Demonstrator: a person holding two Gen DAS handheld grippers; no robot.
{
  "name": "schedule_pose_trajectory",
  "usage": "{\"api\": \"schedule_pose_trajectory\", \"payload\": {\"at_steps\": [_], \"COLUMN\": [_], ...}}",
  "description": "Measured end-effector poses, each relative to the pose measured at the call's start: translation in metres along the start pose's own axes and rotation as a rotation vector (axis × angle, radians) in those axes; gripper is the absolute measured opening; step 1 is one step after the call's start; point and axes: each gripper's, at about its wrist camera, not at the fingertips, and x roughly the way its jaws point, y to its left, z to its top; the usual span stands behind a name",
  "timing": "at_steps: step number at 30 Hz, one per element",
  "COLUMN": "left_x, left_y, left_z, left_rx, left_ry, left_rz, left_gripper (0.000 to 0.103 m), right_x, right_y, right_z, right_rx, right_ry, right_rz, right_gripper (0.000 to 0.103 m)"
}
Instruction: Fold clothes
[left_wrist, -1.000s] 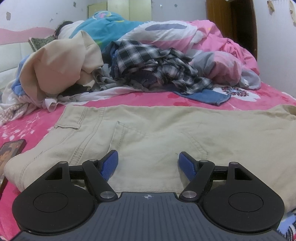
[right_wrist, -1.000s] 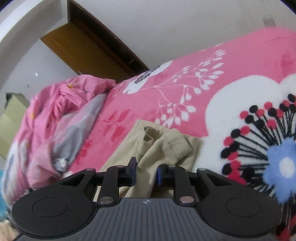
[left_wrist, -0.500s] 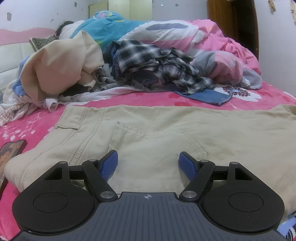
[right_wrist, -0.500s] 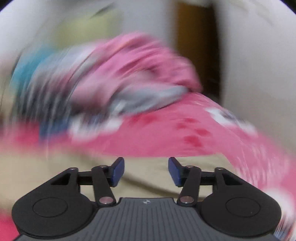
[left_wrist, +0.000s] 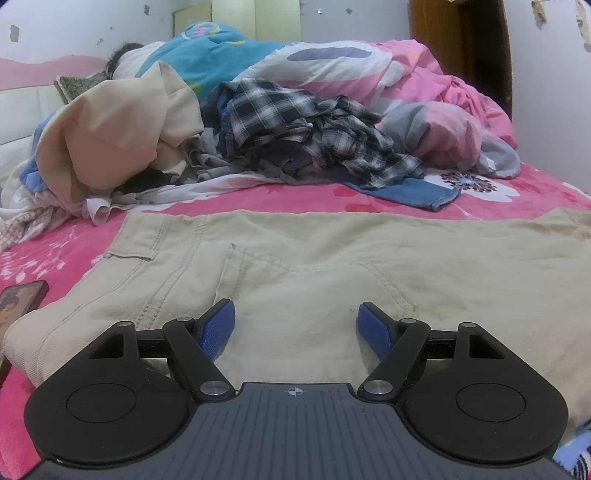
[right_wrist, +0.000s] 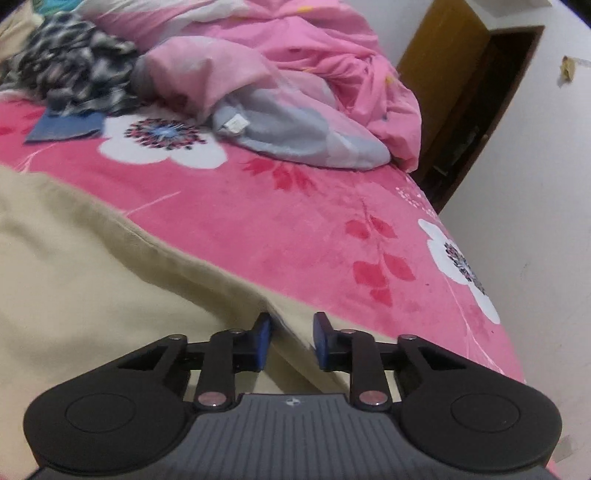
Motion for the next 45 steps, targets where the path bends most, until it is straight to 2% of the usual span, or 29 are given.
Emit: {"api": "schedule_pose_trajectory", "payload": {"at_steps": [6, 9, 14, 19, 22, 24, 26, 30, 33, 35, 39, 41, 44, 45], "left_x": [0.001, 0.002, 0.002, 0.002, 0.002, 0.002, 0.002, 0.002, 0.002, 0.002, -0.004, -0.011, -0.023, -0.029], "left_y": [-0.001, 0.000, 0.001, 0.000, -0.001, -0.001, -0.002, -0.005, -0.007, -0.008, -0.013, -0.016, -0.025, -0.029], "left_z": [0.000, 0.000, 0.000, 0.000, 0.001, 0.001, 0.002, 0.005, 0.008, 0.010, 0.016, 0.019, 0.022, 0.022], "left_rx": [0.005, 0.006, 0.005, 0.007, 0.008, 0.009, 0.011, 0.018, 0.026, 0.031, 0.047, 0.051, 0.068, 0.075], "left_ry": [0.000, 0.000, 0.000, -0.001, 0.002, 0.004, 0.007, 0.019, 0.032, 0.041, 0.042, 0.031, 0.005, -0.005], "left_rz": [0.000, -0.001, -0.002, -0.002, 0.000, 0.003, 0.006, 0.023, 0.036, 0.044, 0.044, 0.023, -0.016, -0.032], "left_gripper": [0.076, 0.076, 0.076, 0.076, 0.076, 0.076, 0.076, 0.076, 0.076, 0.077, 0.076, 0.076, 0.076, 0.076], "right_x": [0.038, 0.052, 0.055, 0.000, -0.038, -0.052, -0.059, -0.055, -0.063, -0.075, -0.107, -0.117, -0.119, -0.120], "right_y": [-0.017, -0.027, -0.086, -0.153, -0.179, -0.185, -0.187, -0.183, -0.174, -0.166, -0.142, -0.130, -0.105, -0.097], "right_z": [0.006, 0.000, -0.013, -0.052, -0.079, -0.093, -0.103, -0.112, -0.122, -0.132, -0.148, -0.151, -0.152, -0.150], "right_rx": [0.055, 0.129, 0.502, 0.872, 0.999, 1.021, 1.028, 1.061, 1.127, 1.188, 1.262, 1.290, 1.322, 1.314], "right_ry": [0.038, 0.042, 0.022, -0.128, -0.187, -0.171, -0.146, -0.088, -0.070, -0.094, -0.148, -0.123, -0.072, -0.060], "right_rz": [0.027, 0.024, -0.049, -0.085, -0.073, -0.020, 0.039, 0.122, 0.134, 0.158, 0.282, 0.319, 0.466, 0.484], "right_gripper": [0.021, 0.022, 0.026, 0.026, 0.027, 0.031, 0.040, 0.047, 0.047, 0.047, 0.047, 0.048, 0.047, 0.047]}}
